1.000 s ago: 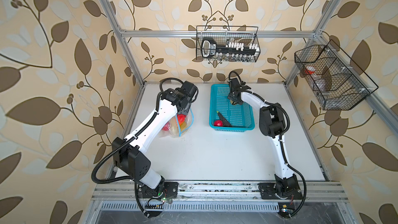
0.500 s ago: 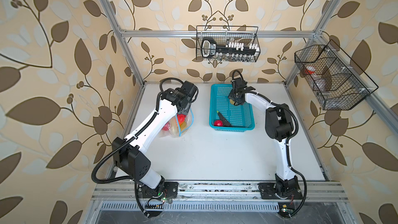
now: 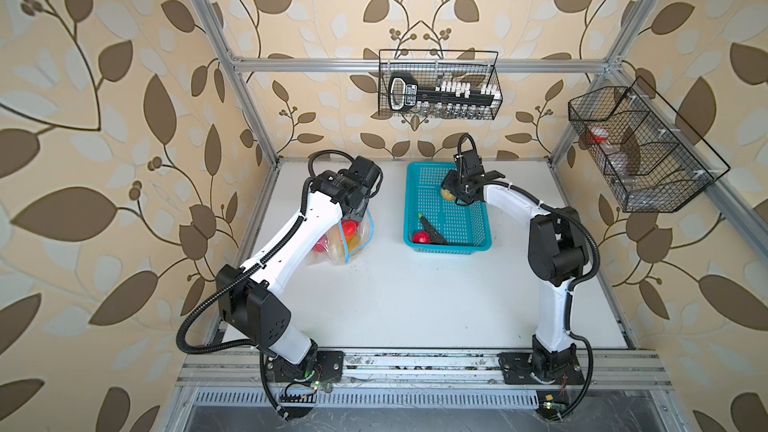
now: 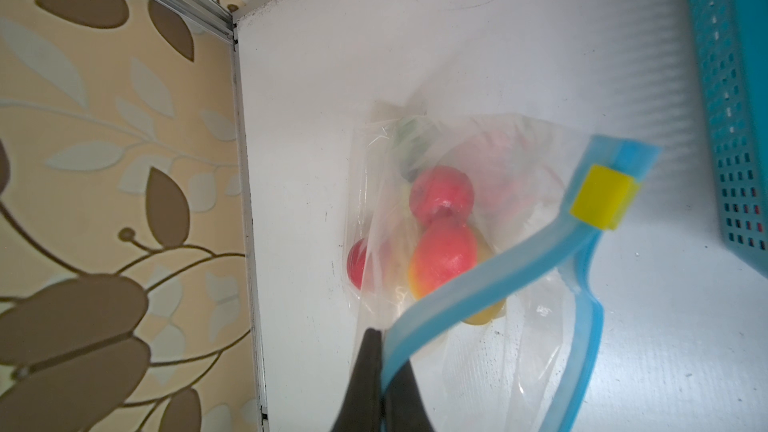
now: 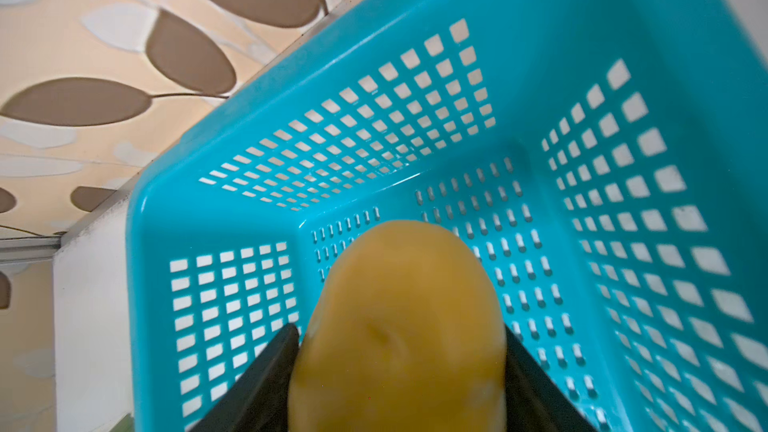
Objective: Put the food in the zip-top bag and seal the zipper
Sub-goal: 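Lift the yellow potato and carry it toward the bag mouth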
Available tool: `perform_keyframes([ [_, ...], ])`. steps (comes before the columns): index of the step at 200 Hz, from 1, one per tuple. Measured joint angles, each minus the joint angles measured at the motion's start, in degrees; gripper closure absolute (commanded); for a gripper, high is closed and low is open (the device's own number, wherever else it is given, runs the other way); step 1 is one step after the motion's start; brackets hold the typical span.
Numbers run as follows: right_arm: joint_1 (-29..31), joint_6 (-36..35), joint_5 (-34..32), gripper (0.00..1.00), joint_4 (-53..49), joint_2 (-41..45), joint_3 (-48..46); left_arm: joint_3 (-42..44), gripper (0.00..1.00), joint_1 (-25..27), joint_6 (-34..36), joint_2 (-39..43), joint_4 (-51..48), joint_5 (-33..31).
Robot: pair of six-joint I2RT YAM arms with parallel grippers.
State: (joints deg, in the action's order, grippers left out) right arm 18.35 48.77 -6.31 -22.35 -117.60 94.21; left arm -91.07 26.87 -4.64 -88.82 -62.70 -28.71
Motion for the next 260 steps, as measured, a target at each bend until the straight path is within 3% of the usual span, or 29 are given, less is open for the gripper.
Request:
perform_keyframes([
  [104,2.6,4.74,2.71,0.41,5.75,12.31,-11.41,0.24,1.0,-0.35,0.0,0.15,0.15,1.36],
  [260,10.69,7.08,4.79,0.43,12.92,24.02,-18.91,1.25,1.0,-0.74,0.04,1.07,1.11,1.97],
])
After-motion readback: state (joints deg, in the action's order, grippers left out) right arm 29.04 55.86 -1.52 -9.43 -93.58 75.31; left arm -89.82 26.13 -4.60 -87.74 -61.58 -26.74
